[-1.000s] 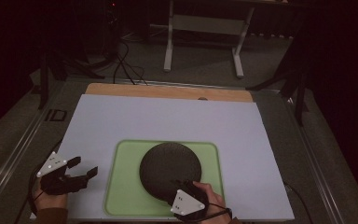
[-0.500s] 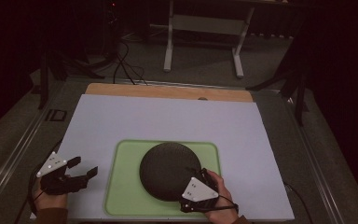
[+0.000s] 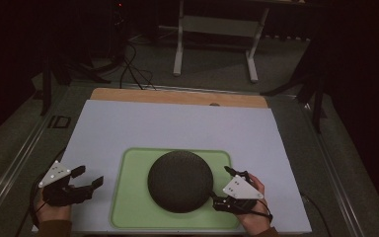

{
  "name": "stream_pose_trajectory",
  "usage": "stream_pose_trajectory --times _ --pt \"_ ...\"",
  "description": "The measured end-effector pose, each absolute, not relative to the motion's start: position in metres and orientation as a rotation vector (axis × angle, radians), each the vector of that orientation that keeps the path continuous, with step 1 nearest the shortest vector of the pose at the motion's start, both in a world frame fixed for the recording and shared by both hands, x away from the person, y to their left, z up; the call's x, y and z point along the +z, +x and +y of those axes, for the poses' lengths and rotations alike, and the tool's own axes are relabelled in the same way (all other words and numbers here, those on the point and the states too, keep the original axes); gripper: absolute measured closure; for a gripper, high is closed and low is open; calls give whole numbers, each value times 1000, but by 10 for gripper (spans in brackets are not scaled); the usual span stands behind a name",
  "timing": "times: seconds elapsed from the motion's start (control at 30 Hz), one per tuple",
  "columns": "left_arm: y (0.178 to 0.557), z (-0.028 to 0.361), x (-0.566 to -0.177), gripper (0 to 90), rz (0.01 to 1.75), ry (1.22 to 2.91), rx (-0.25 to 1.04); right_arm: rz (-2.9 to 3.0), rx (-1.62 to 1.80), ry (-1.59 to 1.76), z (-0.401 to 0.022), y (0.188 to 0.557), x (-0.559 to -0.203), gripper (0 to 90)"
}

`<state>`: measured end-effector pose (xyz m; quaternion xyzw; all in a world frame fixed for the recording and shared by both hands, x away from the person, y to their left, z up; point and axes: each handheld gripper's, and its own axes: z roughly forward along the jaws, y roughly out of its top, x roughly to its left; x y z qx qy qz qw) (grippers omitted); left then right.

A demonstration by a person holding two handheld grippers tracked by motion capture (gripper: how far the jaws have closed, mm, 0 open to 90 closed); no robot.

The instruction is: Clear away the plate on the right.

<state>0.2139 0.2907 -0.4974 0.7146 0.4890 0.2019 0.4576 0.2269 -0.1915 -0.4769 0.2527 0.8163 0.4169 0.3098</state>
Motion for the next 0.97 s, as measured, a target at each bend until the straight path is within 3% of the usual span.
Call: stream_pose_trajectory --times 0.97 --pt "212 296 -495 189 1216 1745 534 1879 1192 1093 -325 235 -482 175"
